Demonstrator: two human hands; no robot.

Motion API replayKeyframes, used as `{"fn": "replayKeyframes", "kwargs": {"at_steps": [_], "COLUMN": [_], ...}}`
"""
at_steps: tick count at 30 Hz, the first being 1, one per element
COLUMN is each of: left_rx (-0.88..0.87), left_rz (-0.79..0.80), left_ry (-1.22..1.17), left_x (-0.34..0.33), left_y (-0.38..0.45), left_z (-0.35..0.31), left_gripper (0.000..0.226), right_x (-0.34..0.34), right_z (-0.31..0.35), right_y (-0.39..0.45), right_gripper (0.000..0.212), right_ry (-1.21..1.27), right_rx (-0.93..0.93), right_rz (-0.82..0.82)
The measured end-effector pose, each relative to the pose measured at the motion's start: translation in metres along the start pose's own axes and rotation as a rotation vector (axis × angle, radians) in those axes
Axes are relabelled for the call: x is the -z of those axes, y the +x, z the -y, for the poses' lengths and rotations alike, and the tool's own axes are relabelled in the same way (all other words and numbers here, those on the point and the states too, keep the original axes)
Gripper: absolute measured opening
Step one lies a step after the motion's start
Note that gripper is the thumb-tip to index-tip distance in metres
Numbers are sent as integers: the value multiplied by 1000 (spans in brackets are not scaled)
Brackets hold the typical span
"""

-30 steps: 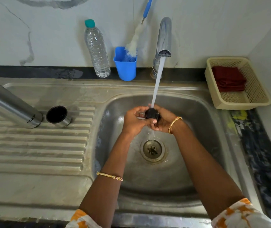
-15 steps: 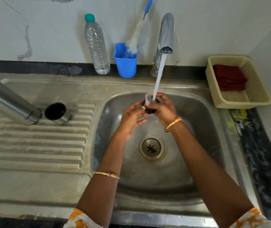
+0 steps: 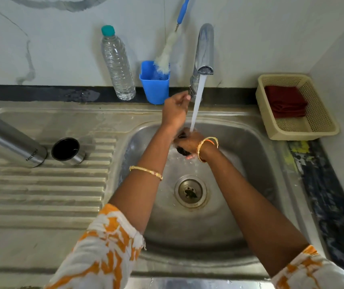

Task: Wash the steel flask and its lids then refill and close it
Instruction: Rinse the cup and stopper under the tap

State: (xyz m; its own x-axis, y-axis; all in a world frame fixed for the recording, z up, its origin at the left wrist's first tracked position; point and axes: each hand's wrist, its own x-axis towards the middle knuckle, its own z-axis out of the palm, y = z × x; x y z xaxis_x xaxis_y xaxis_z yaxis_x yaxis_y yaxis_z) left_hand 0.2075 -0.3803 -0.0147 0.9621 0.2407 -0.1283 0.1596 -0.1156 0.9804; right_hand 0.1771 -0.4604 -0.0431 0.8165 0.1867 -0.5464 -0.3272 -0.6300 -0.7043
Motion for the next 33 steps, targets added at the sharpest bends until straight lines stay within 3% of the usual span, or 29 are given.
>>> {"fn": "replayKeyframes", "kwargs": {"at_steps": [2, 7, 12, 15, 18, 23, 24, 25, 27, 28, 32, 33], "left_rx": [-35, -112, -162, -109, -58, 227, 280, 325, 380, 396, 439, 445], "left_rz": [-43, -56, 147, 275, 258, 156, 166, 188, 233, 245, 257, 250], "left_ry": [-34, 69, 348, 353, 230, 86, 102, 120, 147, 160, 225, 210], "left_x": [-6, -11, -6, 4, 7, 15, 19, 22, 26, 28, 32, 32], "left_y": [7, 18, 28, 24, 6, -37, -46, -54, -71, -78, -100, -105], "left_z": [-4, -7, -23, -22, -8, 32, 39, 46, 56, 60, 67, 67], "left_gripper": [26, 21, 26, 43, 42, 17, 19, 21, 19, 17, 15, 15], "right_x": [-1, 3, 9, 19, 32, 49, 46, 42, 33, 28, 24, 23], "right_z": [1, 4, 0, 0, 0, -26, -37, -47, -67, -71, -73, -76], "right_y": [-2, -7, -3, -7, -14, -41, -42, -44, -42, -45, -61, -63], "right_gripper": [27, 39, 73, 63, 52, 29, 26, 24, 27, 29, 41, 42], "right_ry": [-259, -460, -145, -189, -201, 435, 452, 289, -291, -372, 137, 168], "right_rx": [93, 140, 40, 24, 71, 49, 21, -6, -38, -44, -92, -98], "right_rz": [0, 5, -104, -151, -165, 170, 160, 94, -118, -197, -28, -40]}}
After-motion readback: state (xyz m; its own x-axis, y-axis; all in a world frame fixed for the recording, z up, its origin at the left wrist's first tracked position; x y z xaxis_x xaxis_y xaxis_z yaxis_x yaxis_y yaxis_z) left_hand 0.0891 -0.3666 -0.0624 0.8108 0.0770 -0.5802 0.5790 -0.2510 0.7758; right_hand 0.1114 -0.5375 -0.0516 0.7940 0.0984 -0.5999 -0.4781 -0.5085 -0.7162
